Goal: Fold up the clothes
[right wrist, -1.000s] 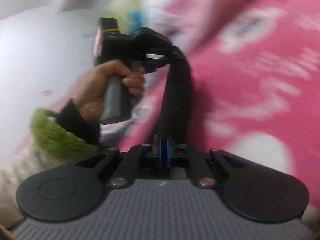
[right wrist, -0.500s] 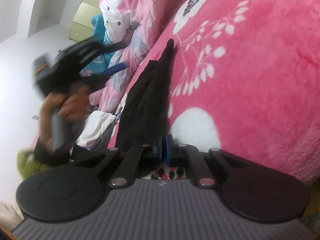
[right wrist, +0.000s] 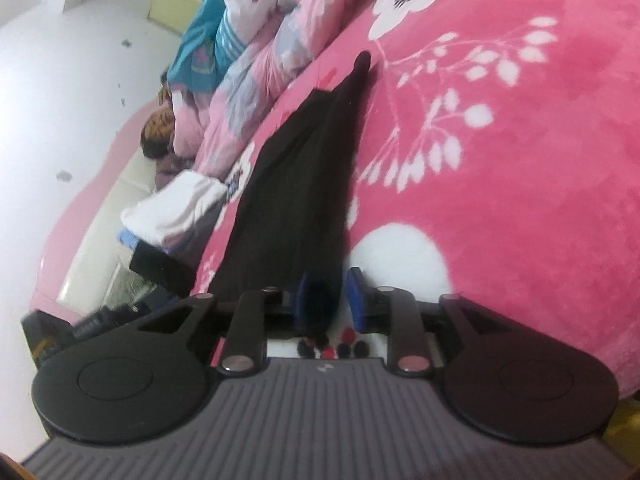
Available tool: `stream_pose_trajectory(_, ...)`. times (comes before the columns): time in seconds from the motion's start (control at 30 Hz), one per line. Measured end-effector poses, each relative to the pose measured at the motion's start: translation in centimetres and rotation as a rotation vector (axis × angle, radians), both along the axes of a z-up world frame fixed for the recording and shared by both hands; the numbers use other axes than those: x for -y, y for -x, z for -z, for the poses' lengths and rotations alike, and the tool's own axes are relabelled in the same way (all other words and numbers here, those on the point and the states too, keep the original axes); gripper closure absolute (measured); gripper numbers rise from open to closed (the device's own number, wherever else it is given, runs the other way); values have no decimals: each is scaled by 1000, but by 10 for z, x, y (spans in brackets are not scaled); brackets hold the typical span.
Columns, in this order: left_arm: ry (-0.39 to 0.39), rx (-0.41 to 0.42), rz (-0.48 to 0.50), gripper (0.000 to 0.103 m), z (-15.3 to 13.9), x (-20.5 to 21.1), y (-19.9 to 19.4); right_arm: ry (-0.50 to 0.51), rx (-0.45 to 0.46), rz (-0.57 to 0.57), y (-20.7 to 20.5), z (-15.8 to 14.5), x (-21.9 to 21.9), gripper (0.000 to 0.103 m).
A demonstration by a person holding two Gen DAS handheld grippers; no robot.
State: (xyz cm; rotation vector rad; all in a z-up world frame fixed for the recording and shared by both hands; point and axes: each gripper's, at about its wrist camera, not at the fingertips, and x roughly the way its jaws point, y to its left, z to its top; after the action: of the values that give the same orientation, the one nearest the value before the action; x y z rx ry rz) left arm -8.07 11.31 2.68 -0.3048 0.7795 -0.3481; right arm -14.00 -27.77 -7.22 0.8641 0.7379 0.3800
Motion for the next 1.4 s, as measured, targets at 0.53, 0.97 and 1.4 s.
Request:
stream_pose_trajectory(0.53,133,-61,-49,90,57,7,-14,102,-31,-68,-16,-17,-25,98)
stream_pose_trajectory(0.97,151,-199,78,81,57,41,14,238,-83,-97,3,-50,29,96)
stream_pose_trajectory(1.4,15,51,56,48,14,22,-4,472,133,-76,-67,-103,27,92)
